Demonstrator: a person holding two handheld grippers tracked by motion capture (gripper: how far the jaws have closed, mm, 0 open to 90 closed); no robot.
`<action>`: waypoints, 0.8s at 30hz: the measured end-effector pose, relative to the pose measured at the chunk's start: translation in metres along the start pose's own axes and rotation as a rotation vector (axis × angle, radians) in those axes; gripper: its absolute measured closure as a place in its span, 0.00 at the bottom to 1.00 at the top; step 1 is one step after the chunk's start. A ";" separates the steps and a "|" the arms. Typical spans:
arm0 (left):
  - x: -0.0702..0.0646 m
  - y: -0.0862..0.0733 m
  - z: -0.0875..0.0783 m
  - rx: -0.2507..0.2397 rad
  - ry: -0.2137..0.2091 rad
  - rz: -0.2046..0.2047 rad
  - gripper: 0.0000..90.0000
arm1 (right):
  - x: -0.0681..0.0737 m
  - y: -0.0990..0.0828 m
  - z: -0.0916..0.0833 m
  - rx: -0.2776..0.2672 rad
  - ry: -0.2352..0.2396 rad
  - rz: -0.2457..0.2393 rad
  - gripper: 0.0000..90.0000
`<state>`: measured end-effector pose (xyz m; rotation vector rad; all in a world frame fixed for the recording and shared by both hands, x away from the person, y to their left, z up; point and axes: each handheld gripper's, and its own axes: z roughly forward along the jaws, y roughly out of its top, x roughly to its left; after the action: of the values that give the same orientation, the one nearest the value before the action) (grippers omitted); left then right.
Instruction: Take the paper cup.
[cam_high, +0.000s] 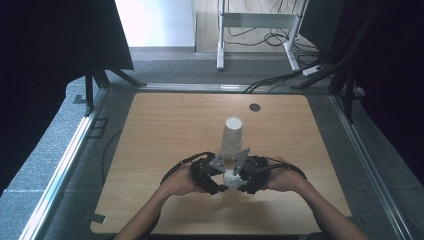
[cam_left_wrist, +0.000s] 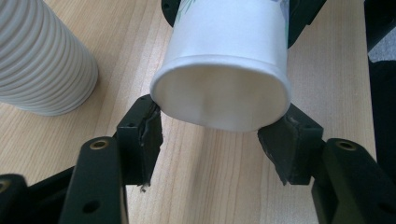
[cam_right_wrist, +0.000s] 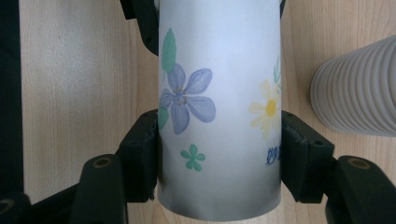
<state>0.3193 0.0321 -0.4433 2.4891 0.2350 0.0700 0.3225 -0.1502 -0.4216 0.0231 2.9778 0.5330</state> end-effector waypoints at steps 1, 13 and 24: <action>0.000 0.000 0.000 0.000 0.000 0.000 0.42 | 0.000 0.000 0.000 0.000 0.000 0.000 0.42; 0.008 -0.006 -0.021 -0.188 -0.029 -0.134 0.15 | -0.005 -0.022 -0.017 -0.230 0.023 0.112 0.42; 0.008 -0.010 -0.030 -0.299 -0.053 -0.177 0.15 | 0.000 -0.043 -0.026 -0.448 0.005 0.193 0.42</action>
<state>0.3223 0.0593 -0.4256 2.1612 0.3916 -0.0326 0.3199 -0.1995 -0.4126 0.2700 2.8023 1.2086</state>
